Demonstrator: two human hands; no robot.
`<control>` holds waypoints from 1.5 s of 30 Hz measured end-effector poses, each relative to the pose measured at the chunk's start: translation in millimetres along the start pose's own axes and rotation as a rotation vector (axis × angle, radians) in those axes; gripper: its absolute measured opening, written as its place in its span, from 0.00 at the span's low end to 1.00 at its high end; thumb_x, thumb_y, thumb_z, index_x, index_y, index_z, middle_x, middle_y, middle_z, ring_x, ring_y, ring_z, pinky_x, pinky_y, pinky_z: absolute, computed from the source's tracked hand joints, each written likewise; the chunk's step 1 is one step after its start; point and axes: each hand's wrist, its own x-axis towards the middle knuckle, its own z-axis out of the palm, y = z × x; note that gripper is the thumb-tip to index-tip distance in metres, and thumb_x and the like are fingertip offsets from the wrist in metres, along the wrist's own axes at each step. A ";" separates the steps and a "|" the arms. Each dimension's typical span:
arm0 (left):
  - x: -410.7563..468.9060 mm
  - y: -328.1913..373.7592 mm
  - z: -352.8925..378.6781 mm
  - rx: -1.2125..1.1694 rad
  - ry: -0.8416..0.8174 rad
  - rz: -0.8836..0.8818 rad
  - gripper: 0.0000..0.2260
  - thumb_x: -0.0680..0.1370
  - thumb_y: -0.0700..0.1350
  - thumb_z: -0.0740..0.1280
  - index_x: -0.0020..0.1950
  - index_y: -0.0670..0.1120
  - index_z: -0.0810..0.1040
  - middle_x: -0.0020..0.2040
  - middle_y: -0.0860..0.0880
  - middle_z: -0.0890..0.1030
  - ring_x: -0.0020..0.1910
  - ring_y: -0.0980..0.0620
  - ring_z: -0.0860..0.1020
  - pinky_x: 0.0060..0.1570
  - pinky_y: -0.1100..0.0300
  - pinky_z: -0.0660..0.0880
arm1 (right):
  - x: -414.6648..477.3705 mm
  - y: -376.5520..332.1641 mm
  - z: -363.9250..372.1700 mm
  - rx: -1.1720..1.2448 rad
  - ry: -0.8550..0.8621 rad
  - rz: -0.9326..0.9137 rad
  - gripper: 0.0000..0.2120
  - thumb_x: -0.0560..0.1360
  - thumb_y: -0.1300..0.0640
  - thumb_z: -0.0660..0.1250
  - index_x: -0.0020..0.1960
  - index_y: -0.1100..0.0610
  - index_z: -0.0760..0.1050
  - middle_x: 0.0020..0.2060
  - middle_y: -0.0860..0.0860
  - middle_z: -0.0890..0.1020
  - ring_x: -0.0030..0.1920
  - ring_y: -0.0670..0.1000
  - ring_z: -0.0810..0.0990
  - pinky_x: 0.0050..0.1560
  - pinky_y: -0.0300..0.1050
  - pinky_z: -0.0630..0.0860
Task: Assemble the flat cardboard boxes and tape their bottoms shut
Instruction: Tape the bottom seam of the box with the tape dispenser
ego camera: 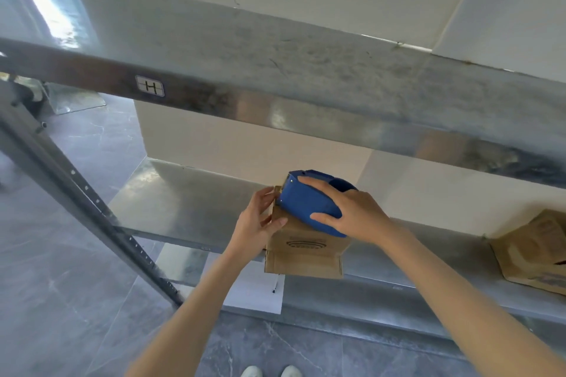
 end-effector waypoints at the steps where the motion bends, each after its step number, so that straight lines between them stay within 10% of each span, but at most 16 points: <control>1: 0.1 0.7 0.4 0.000 0.006 -0.003 0.28 0.75 0.38 0.74 0.68 0.56 0.66 0.63 0.62 0.75 0.63 0.71 0.71 0.56 0.75 0.70 | -0.2 3.1 2.4 0.023 0.000 0.010 0.37 0.76 0.38 0.65 0.68 0.20 0.39 0.34 0.47 0.78 0.33 0.47 0.76 0.40 0.45 0.78; 9: 11.8 22.3 -17.7 0.044 0.029 0.042 0.16 0.77 0.36 0.71 0.60 0.53 0.77 0.60 0.53 0.81 0.63 0.56 0.77 0.64 0.54 0.74 | -1.6 11.5 9.6 0.125 -0.008 -0.036 0.38 0.77 0.42 0.67 0.71 0.22 0.42 0.38 0.50 0.79 0.36 0.47 0.78 0.42 0.45 0.79; 31: 49.1 67.2 -5.1 0.317 -0.034 0.131 0.16 0.72 0.23 0.62 0.46 0.42 0.80 0.44 0.52 0.80 0.45 0.56 0.78 0.44 0.72 0.73 | -9.4 10.7 -10.3 0.069 -0.037 -0.135 0.39 0.79 0.42 0.65 0.71 0.22 0.38 0.45 0.51 0.82 0.40 0.50 0.79 0.49 0.46 0.78; 37: 42.5 72.6 -11.1 0.350 -0.058 0.089 0.13 0.74 0.26 0.63 0.45 0.42 0.81 0.44 0.47 0.83 0.46 0.49 0.80 0.52 0.53 0.78 | -12.0 8.1 -17.6 0.071 -0.060 -0.157 0.39 0.79 0.42 0.65 0.70 0.20 0.37 0.35 0.48 0.79 0.35 0.49 0.77 0.47 0.46 0.78; 45: 24.9 65.3 -40.1 0.223 0.059 0.120 0.11 0.74 0.29 0.70 0.41 0.45 0.79 0.40 0.49 0.82 0.41 0.57 0.80 0.49 0.59 0.76 | -20.0 14.9 -31.6 0.005 -0.070 -0.157 0.37 0.77 0.40 0.65 0.70 0.20 0.41 0.50 0.46 0.80 0.39 0.46 0.75 0.41 0.36 0.70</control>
